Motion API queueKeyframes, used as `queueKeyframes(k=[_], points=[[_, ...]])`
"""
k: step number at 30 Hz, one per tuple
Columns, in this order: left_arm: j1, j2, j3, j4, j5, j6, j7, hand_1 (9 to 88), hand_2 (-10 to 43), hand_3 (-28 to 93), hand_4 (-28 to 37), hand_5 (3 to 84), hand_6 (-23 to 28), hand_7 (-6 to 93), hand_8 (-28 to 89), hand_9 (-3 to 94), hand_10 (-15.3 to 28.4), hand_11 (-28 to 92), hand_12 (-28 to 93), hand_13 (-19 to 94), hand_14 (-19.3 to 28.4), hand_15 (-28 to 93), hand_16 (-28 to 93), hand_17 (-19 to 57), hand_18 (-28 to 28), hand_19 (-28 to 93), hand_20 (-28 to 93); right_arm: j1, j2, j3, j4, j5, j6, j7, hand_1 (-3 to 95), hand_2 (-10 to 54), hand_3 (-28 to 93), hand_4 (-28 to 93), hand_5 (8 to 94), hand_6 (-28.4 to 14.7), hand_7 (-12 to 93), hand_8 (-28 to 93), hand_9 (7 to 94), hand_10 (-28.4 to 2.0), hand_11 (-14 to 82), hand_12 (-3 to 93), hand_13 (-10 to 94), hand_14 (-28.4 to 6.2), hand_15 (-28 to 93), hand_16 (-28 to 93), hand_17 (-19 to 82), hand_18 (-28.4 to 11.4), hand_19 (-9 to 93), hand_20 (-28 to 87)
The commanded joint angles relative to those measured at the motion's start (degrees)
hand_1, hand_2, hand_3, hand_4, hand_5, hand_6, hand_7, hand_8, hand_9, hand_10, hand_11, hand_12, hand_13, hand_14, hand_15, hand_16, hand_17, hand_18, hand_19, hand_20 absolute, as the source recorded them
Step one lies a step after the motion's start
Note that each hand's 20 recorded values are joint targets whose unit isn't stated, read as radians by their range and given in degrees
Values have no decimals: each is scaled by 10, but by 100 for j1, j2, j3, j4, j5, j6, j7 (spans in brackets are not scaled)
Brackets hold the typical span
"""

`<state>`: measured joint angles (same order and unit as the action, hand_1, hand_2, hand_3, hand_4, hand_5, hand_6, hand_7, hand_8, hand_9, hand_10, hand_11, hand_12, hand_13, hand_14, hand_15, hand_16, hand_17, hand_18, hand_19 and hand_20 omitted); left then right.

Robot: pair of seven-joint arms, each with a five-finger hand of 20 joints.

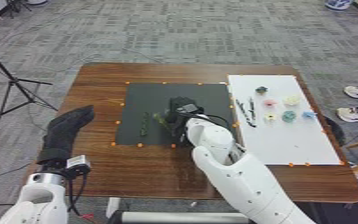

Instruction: Arrange flowers

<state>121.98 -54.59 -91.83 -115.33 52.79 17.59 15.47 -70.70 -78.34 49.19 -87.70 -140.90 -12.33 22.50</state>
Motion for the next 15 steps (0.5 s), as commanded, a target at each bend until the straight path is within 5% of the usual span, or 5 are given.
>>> queueKeyframes(k=[1, 15], points=[[9, -8, 2, -9, 30, -53, 3, 239, -8, 718, -200, 495, 30, 171, -71, 478, 126, 205, 141, 359, 153, 140, 19, 52, 88, 30, 150, 73, 14, 46, 11, 71, -81, 33, 342, -47, 722, -109, 901, 15, 340, -60, 937, -94, 503, 203, 848, -96, 756, 404, 460, -275, 932, 565], [65, -17, -17, -33, 16, -62, 53, 239, -9, 719, -198, 496, 29, 173, -72, 478, 126, 205, 141, 359, 154, 140, 19, 52, 88, 29, 150, 174, 171, 18, -236, 445, 103, 9, 272, -59, 708, -97, 895, 10, 331, -63, 937, -94, 494, 202, 849, -97, 751, 401, 460, -279, 932, 565]])
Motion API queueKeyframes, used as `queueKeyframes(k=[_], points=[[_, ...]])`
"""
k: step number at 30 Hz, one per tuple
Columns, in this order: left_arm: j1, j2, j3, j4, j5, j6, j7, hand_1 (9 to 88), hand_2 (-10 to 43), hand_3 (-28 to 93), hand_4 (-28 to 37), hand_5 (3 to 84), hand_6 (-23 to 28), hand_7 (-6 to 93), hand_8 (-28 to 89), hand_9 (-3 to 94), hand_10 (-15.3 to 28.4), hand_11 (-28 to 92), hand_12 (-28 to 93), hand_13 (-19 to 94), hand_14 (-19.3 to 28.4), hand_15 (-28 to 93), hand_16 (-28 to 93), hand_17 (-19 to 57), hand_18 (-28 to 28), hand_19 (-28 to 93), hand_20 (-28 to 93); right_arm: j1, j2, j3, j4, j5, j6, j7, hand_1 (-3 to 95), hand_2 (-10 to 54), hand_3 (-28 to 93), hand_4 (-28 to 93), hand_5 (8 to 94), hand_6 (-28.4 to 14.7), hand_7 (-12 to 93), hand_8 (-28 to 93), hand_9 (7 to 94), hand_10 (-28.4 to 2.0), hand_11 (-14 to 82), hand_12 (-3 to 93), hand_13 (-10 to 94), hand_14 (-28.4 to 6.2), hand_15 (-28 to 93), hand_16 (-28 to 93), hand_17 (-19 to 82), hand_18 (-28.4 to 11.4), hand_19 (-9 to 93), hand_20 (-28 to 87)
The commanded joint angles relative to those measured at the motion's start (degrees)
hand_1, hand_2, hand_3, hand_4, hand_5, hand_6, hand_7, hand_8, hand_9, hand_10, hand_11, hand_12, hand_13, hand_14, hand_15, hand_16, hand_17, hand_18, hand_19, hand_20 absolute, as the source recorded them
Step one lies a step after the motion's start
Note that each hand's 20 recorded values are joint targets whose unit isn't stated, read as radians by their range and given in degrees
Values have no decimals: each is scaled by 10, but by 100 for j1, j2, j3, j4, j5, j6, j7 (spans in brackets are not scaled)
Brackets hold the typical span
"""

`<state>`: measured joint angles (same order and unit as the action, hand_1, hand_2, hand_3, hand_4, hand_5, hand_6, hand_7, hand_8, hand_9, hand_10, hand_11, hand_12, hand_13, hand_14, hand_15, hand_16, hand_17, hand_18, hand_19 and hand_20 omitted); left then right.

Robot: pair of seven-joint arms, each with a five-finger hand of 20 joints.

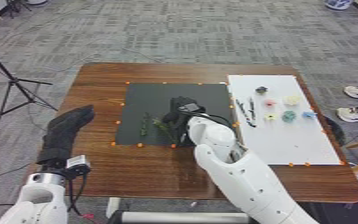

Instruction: Arrange flowers

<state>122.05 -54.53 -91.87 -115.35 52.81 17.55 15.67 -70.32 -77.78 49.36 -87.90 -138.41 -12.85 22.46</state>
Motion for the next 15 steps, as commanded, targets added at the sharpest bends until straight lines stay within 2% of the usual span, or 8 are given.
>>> queueKeyframes(k=[1, 4, 6, 7, 8, 11, 15], points=[[69, -25, -16, -34, 16, -55, 28, 239, -9, 719, -198, 495, 29, 172, -72, 478, 126, 205, 141, 359, 154, 140, 19, 52, 88, 29, 150, 139, 136, 10, -269, 260, 163, 4, 269, -54, 706, -98, 894, 10, 330, -63, 937, -94, 493, 202, 849, -97, 750, 401, 459, -279, 932, 565], [70, -24, -22, -32, 13, -64, 30, 239, -9, 719, -198, 495, 30, 171, -72, 478, 126, 205, 141, 359, 154, 141, 19, 52, 88, 29, 150, 121, 232, 37, -439, 564, 428, -238, 251, -8, 692, -100, 882, 4, 322, -64, 937, -99, 468, 209, 839, -103, 733, 398, 443, -282, 931, 545], [65, -24, -19, -30, 6, -67, 23, 239, -9, 719, -198, 495, 30, 172, -71, 478, 126, 205, 141, 359, 154, 140, 19, 52, 88, 29, 150, 96, 338, 2, -642, 986, 583, -273, 245, 24, 686, -107, 844, -3, 306, -71, 930, -108, 377, 232, 801, -119, 701, 379, 395, -283, 891, 534], [57, -22, -15, -27, 9, -68, 28, 239, -9, 719, -197, 495, 30, 172, -71, 478, 126, 204, 141, 358, 154, 141, 20, 52, 88, 30, 150, 35, 380, 47, -686, 1174, 728, -573, 243, 39, 682, -111, 816, -9, 297, -76, 918, -118, 335, 241, 779, -128, 681, 370, 372, -281, 864, 533], [63, -31, -21, -31, 21, -58, 27, 239, -9, 719, -197, 495, 30, 172, -71, 478, 126, 204, 140, 358, 154, 141, 20, 52, 88, 29, 150, -34, 388, 165, -742, 1451, 643, -897, 241, 48, 681, -113, 793, -14, 283, -80, 901, -126, 309, 242, 759, -131, 663, 365, 353, -278, 839, 531], [61, -38, -30, -31, 8, -59, 23, 240, -9, 718, -198, 495, 29, 173, -71, 477, 126, 205, 141, 359, 154, 141, 19, 52, 88, 29, 150, -118, 503, 116, -1011, 2146, 702, -735, 241, 72, 679, -118, 753, -19, 264, -83, 864, -142, 266, 233, 722, -142, 634, 356, 320, -270, 797, 532], [92, -48, -53, -46, 1, -43, 47, 239, -9, 719, -197, 495, 29, 173, -71, 478, 127, 205, 141, 359, 153, 140, 19, 52, 88, 29, 150, -246, 740, 128, -1226, 1874, 486, -595, 230, 88, 675, -119, 713, -24, 246, -86, 826, -155, 223, 217, 705, -146, 627, 352, 307, -270, 783, 538]])
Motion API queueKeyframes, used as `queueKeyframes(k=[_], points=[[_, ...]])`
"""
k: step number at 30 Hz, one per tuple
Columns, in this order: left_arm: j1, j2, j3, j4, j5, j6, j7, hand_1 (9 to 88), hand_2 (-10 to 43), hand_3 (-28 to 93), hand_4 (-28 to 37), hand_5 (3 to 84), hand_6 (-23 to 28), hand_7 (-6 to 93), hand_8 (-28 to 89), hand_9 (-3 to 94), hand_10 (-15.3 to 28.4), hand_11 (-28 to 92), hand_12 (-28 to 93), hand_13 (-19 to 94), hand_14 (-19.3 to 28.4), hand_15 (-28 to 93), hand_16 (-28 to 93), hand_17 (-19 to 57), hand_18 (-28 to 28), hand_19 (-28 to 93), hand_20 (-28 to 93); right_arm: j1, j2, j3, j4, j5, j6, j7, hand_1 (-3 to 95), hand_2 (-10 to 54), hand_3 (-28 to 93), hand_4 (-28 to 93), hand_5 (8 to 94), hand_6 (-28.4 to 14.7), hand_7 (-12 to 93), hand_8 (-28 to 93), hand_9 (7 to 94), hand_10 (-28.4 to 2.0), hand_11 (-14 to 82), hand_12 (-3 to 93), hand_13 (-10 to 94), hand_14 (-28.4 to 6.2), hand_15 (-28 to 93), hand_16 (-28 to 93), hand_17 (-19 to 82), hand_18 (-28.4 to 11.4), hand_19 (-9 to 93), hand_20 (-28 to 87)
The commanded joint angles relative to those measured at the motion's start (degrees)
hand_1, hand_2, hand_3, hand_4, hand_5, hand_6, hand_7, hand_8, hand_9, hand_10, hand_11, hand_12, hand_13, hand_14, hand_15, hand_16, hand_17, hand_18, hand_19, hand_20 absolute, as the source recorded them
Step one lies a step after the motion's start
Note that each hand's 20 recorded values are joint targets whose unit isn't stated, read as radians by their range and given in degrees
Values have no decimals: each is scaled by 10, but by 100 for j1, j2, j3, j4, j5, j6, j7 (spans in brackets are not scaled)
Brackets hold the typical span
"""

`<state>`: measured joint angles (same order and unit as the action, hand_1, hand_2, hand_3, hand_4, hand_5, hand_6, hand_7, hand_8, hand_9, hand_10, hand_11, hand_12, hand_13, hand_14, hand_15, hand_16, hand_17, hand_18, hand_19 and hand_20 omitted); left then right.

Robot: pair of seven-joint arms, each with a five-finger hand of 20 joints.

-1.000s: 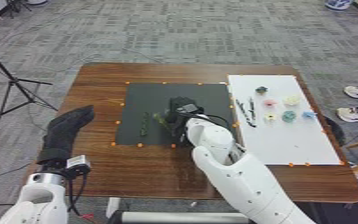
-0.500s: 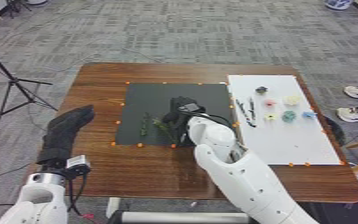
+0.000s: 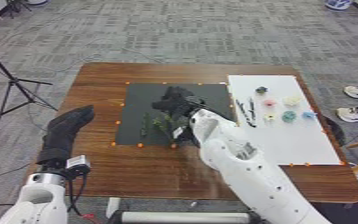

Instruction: Arrange flowers

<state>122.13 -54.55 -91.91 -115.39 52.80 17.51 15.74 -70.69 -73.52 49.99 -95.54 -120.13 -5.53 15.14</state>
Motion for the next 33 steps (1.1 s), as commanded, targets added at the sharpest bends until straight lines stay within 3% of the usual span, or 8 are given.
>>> queueKeyframes(k=[1, 6, 18, 22, 26, 33], points=[[93, -48, -62, -48, 9, -41, 29, 239, -9, 719, -197, 495, 29, 173, -72, 478, 127, 205, 141, 358, 154, 140, 19, 52, 88, 29, 150, -272, 376, 104, -524, 30, -268, 183, 228, 90, 674, -119, 703, -24, 244, -86, 820, -156, 218, 215, 702, -146, 627, 352, 306, -271, 782, 540], [181, -56, -129, -88, -13, -7, 28, 239, -9, 719, -197, 495, 28, 174, -71, 478, 126, 205, 141, 359, 154, 140, 20, 51, 88, 29, 150, -515, 622, 386, -740, 270, -664, 399, 227, 95, 668, -120, 698, -23, 239, -86, 819, -155, 215, 211, 716, -146, 638, 348, 315, -274, 790, 546], [263, -40, -195, -135, -2, -23, 0, 240, -9, 717, -196, 495, 29, 174, -71, 478, 126, 205, 141, 359, 154, 140, 20, 51, 88, 29, 150, -946, 884, 538, -1081, 338, -782, 751, 224, 107, 646, -117, 686, -27, 209, -83, 858, -151, 209, 208, 736, -142, 651, 348, 332, -280, 813, 549], [265, -43, -204, -143, 12, -20, -18, 239, -10, 718, -196, 495, 29, 173, -71, 477, 125, 204, 141, 358, 154, 140, 20, 51, 88, 29, 150, -1121, 896, 665, -1186, 525, -1068, 921, 221, 112, 639, -116, 651, -32, 190, -86, 872, -148, 208, 207, 746, -140, 651, 349, 340, -282, 822, 547], [297, -34, -223, -156, 10, -21, -15, 239, -10, 718, -197, 495, 29, 173, -71, 477, 126, 204, 141, 358, 153, 139, 20, 51, 88, 30, 150, -1352, 976, 787, -1346, 522, -960, 953, 219, 117, 632, -115, 602, -40, 174, -83, 899, -143, 207, 205, 765, -137, 654, 350, 354, -283, 837, 542], [318, -11, -254, -170, 19, -25, -50, 239, -9, 717, -197, 496, 29, 173, -71, 478, 126, 205, 141, 358, 154, 139, 20, 51, 89, 30, 150, -1647, 1075, 945, -1571, 658, -957, 979, 218, 121, 627, -114, 696, -40, 207, -67, 892, -144, 207, 209, 760, -136, 653, 360, 351, -284, 838, 539]])
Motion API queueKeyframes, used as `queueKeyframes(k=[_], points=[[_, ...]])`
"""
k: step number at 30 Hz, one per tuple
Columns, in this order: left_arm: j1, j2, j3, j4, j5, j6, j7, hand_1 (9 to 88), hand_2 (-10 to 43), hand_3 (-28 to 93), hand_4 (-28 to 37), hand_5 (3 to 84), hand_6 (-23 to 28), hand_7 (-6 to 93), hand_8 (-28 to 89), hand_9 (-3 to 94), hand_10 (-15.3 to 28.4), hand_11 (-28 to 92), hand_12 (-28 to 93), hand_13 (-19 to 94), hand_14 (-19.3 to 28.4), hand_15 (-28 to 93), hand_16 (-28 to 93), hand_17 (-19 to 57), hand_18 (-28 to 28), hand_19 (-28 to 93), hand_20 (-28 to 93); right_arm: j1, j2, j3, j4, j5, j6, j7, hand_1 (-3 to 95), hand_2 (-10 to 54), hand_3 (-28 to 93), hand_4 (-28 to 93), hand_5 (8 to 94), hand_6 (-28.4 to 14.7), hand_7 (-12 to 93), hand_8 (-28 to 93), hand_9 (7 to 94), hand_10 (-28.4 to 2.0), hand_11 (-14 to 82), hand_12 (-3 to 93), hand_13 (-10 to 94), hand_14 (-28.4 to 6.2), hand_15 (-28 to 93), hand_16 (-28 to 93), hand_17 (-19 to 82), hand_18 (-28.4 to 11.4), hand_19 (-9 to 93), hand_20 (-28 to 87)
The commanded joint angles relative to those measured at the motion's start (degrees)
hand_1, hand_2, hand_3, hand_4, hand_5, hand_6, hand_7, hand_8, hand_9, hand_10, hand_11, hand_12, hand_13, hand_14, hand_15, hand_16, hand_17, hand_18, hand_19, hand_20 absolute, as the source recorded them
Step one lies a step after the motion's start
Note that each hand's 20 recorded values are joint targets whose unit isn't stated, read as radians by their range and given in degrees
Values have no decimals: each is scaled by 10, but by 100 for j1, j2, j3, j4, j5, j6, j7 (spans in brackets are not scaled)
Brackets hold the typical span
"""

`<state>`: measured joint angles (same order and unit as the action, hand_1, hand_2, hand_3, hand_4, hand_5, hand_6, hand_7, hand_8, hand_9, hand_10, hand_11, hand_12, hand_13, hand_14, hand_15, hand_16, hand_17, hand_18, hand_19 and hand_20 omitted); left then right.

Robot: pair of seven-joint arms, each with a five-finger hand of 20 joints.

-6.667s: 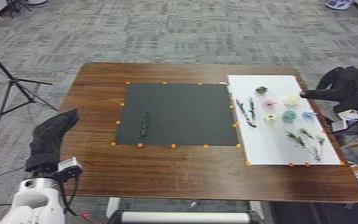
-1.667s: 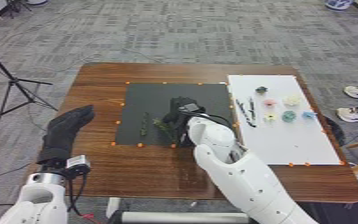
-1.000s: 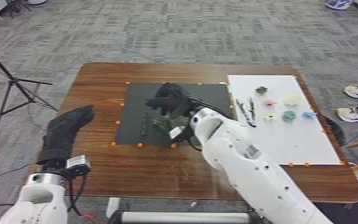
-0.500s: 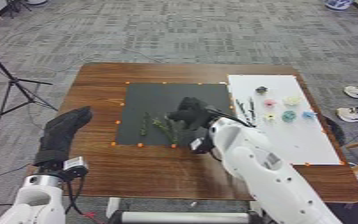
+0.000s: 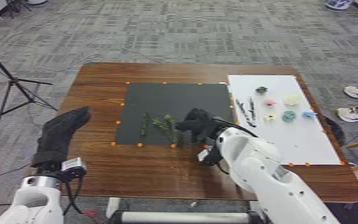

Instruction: Arrange flowers

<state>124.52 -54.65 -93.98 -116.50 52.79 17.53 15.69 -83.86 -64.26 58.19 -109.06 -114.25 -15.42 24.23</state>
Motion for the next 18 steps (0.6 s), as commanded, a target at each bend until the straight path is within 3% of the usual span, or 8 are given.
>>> queueKeyframes(k=[1, 12, 18], points=[[71, 0, -39, -57, 18, -28, -46, 239, -9, 717, -196, 496, 29, 173, -71, 478, 126, 205, 141, 358, 153, 139, 20, 51, 89, 30, 150, -361, 147, 135, -220, 75, 3, 62, 218, 121, 626, -114, 703, -40, 207, -67, 892, -145, 207, 209, 760, -136, 654, 360, 350, -284, 838, 539], [-36, -15, 19, -20, 17, -60, -29, 239, -9, 717, -197, 495, 30, 173, -71, 478, 126, 205, 141, 358, 154, 139, 20, 51, 89, 29, 149, -450, -140, 38, 3, 100, -48, 81, 217, 123, 624, -111, 728, -41, 190, -75, 895, -150, 212, 212, 756, -139, 657, 364, 349, -284, 838, 543], [25, -29, 1, -43, 6, -44, -15, 239, -9, 718, -196, 495, 29, 172, -71, 478, 126, 205, 141, 358, 153, 140, 21, 50, 89, 30, 150, -343, -221, -12, 97, 89, -64, 70, 217, 125, 625, -112, 725, -40, 188, -76, 896, -151, 214, 213, 753, -141, 660, 362, 347, -284, 837, 545]])
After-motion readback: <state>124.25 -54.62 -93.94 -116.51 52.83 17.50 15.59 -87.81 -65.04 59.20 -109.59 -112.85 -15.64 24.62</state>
